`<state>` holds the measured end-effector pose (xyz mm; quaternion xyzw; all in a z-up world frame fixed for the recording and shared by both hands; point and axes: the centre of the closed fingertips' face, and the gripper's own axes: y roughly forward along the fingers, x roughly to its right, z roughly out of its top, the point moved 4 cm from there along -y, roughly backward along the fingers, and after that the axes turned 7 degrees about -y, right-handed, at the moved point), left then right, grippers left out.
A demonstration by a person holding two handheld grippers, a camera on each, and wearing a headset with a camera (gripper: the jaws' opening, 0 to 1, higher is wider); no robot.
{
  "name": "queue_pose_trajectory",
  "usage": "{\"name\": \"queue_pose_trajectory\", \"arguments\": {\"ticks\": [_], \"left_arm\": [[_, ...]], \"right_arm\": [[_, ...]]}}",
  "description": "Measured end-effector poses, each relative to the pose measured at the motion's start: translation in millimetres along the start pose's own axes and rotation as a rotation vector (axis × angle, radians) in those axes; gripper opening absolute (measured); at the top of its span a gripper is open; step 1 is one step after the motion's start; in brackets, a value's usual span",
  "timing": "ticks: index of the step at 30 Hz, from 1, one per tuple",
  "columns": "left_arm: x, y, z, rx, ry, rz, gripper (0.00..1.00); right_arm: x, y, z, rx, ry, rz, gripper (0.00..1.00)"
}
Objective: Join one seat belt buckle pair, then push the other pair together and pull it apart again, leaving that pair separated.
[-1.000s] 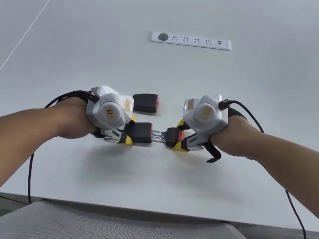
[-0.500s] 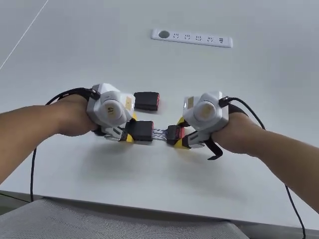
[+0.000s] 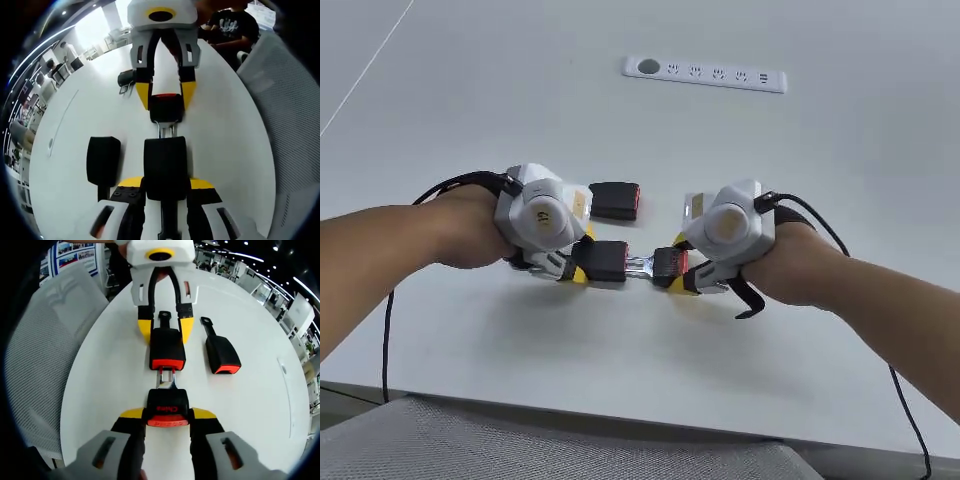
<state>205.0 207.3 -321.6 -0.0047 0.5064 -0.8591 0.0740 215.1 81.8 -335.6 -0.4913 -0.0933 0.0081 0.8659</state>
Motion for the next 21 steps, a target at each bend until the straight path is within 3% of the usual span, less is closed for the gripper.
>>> {"name": "queue_pose_trajectory", "arguments": {"ticks": [10,21], "left_arm": [[-2.4,2.2,-1.8,0.001,0.003,-0.002,0.32],[-11.8,13.6,-7.3,-0.037,0.036,-0.002,0.31]], "right_arm": [[1.8,5.5,5.2,0.022,0.018,0.0,0.33],[-0.1,7.9,10.2,0.032,0.054,0.008,0.32]]}}
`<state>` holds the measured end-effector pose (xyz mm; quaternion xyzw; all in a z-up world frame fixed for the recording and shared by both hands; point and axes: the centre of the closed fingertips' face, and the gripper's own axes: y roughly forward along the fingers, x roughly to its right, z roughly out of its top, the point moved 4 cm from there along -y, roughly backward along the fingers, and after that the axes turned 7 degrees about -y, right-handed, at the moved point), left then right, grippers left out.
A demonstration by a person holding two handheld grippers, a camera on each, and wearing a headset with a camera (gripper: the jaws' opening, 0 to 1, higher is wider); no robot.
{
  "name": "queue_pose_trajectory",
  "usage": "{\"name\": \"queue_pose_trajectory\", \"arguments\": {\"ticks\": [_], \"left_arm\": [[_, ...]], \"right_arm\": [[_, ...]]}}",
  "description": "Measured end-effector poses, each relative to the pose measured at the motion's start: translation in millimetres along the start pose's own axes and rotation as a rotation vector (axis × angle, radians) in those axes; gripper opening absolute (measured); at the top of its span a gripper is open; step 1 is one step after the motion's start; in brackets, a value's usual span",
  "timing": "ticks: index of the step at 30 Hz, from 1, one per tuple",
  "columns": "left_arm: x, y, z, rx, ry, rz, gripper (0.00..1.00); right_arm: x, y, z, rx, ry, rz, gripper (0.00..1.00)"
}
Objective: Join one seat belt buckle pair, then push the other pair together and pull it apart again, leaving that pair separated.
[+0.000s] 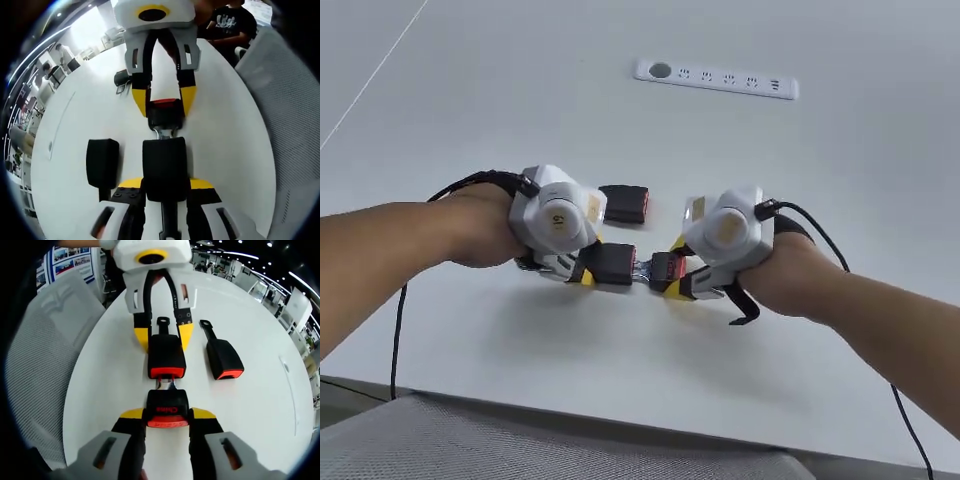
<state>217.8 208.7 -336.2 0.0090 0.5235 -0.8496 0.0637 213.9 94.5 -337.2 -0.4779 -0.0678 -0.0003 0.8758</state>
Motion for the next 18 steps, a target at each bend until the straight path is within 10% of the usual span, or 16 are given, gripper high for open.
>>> {"name": "queue_pose_trajectory", "arguments": {"ticks": [18], "left_arm": [[-3.9,3.5,-2.2,-0.002,-0.012,-0.012,0.31]], "right_arm": [[0.8,5.8,9.1,0.002,-0.007,-0.009,0.31]]}}
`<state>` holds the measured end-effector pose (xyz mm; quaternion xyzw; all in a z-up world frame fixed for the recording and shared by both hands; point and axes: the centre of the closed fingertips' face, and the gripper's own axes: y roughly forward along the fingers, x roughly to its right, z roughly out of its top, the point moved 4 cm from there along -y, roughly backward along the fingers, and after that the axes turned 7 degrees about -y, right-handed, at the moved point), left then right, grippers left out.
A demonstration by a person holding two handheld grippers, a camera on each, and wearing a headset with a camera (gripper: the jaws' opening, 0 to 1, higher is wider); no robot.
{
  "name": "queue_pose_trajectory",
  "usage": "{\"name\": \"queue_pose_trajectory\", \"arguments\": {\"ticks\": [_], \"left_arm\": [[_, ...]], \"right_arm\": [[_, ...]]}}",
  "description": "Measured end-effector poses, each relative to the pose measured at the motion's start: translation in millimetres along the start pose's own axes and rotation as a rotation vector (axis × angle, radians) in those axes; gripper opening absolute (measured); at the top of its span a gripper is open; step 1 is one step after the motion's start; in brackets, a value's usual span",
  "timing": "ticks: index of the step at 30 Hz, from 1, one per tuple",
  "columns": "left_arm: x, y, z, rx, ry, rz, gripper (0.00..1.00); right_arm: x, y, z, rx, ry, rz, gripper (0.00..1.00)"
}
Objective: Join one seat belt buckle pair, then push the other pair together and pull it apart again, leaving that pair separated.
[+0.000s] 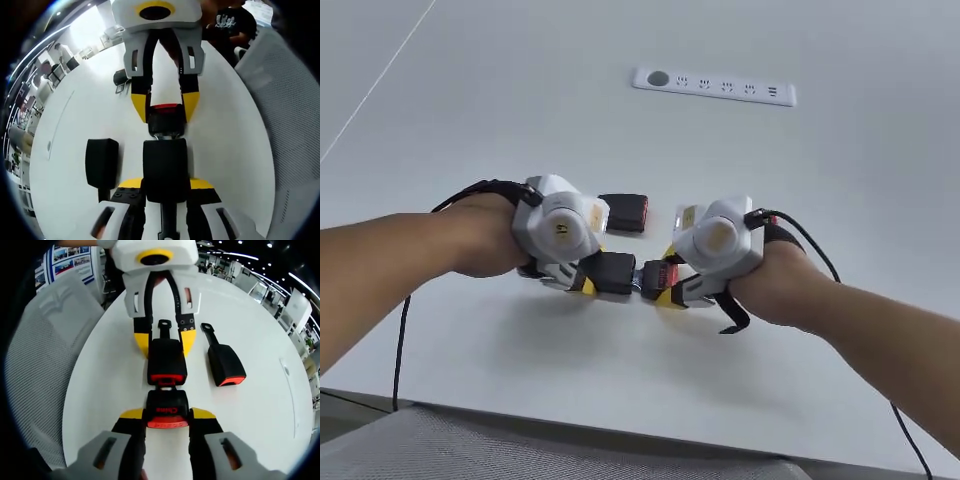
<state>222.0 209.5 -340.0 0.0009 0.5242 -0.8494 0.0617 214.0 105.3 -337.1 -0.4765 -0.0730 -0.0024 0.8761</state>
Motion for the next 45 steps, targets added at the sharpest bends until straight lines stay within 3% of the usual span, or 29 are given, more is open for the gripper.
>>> {"name": "queue_pose_trajectory", "arguments": {"ticks": [9,16,25,45], "left_arm": [[2.3,-1.8,1.5,0.021,0.013,0.0,0.31],[3.4,-2.5,2.6,0.018,0.015,0.003,0.31],[4.1,-6.2,-3.8,0.073,-0.029,0.012,0.31],[3.1,-6.4,-4.9,0.054,-0.016,-0.009,0.31]], "right_arm": [[1.7,4.1,6.5,0.024,0.008,-0.001,0.31],[0.5,1.5,6.6,0.007,0.009,-0.003,0.31],[1.5,-2.6,1.2,0.015,-0.036,0.005,0.31],[0.3,-1.4,-0.9,0.038,0.003,0.008,0.32]]}}
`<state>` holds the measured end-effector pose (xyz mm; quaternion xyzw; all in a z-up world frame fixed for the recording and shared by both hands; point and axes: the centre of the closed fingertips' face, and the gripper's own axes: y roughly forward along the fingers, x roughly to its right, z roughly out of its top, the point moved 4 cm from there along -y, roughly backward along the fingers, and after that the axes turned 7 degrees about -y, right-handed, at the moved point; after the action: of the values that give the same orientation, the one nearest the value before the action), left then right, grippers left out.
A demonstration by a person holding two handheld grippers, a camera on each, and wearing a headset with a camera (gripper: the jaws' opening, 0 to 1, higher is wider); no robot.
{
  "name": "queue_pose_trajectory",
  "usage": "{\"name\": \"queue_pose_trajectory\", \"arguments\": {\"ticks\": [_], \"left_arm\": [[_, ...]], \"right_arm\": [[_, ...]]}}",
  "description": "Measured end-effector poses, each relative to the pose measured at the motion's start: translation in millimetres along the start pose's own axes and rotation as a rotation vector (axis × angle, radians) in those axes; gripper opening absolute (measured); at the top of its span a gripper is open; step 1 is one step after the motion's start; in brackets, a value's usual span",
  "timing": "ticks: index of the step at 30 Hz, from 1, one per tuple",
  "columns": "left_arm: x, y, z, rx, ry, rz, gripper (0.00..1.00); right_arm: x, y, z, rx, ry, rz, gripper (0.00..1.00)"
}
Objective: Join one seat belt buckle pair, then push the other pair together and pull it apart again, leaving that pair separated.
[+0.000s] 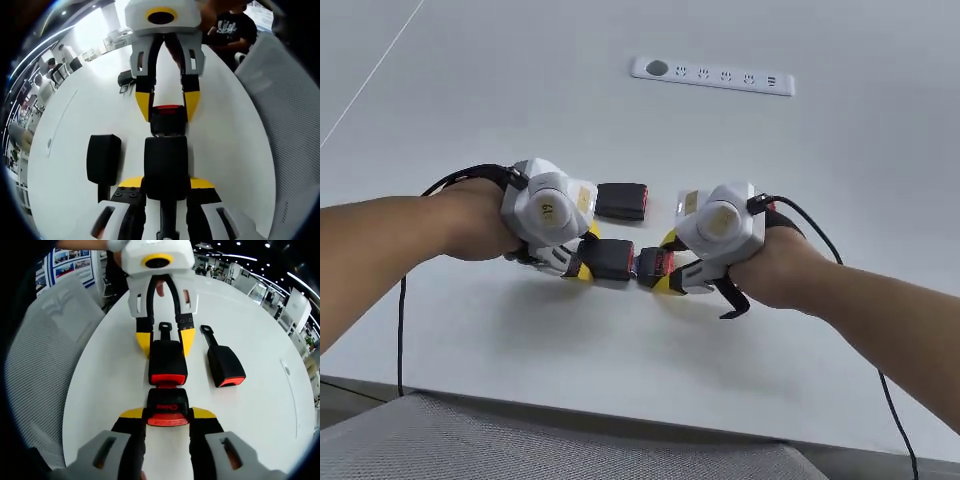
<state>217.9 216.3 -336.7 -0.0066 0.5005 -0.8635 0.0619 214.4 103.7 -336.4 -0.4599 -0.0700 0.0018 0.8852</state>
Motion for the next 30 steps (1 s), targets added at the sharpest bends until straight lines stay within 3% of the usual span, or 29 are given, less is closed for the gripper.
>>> {"name": "queue_pose_trajectory", "arguments": {"ticks": [13,18,25,30], "left_arm": [[-1.5,0.9,1.1,-0.034,0.01,-0.009,0.31],[-1.4,1.2,2.4,-0.041,0.027,-0.001,0.32],[-2.0,0.1,2.5,-0.053,-0.005,0.01,0.33],[-1.4,-6.8,3.8,-0.063,-0.02,0.007,0.33]], "right_arm": [[-0.3,0.5,0.5,-0.008,0.009,0.001,0.33],[0.5,-0.2,1.0,-0.007,0.039,0.026,0.33],[-2.3,0.6,5.0,-0.042,0.032,-0.014,0.34],[-5.0,-5.4,7.4,-0.035,0.029,-0.005,0.34]]}}
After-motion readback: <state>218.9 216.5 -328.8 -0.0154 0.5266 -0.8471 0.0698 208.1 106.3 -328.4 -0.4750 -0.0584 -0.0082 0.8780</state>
